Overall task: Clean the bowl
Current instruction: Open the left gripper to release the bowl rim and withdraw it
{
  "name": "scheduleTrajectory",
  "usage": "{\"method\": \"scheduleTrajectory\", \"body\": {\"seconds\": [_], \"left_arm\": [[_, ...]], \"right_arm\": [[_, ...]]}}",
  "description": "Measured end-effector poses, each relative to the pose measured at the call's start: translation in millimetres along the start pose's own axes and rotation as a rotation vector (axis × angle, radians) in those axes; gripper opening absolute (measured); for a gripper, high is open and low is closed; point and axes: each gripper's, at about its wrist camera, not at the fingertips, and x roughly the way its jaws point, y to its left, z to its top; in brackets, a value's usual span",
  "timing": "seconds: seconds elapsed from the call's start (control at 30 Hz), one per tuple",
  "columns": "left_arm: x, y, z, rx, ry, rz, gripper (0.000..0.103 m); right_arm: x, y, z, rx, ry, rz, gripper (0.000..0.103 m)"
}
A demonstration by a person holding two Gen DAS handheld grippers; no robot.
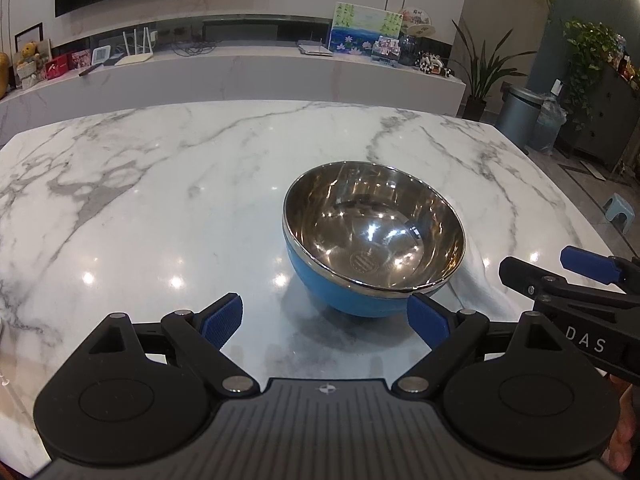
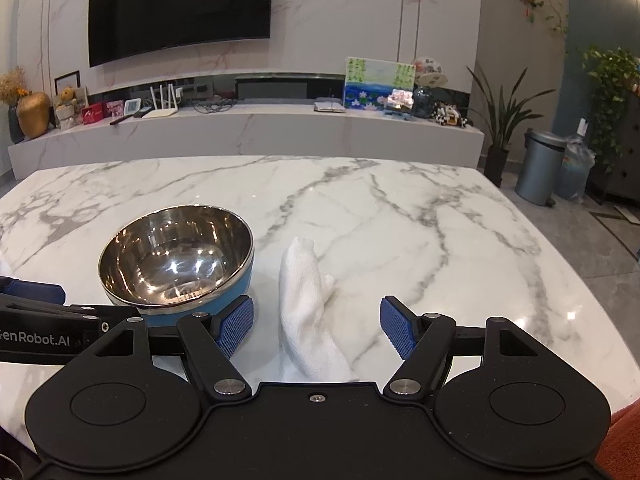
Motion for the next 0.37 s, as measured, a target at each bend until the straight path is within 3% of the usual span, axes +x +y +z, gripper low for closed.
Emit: {"method": "scheduleTrajectory", "body": {"seconds": [0.37], "left_arm": [[2.1,0.4,-1.4,-0.004,0.015,0.009,0.090]], "right_arm": [[2.4,2.8,-1.6,-0.018,0.018,0.003,0.068]]}}
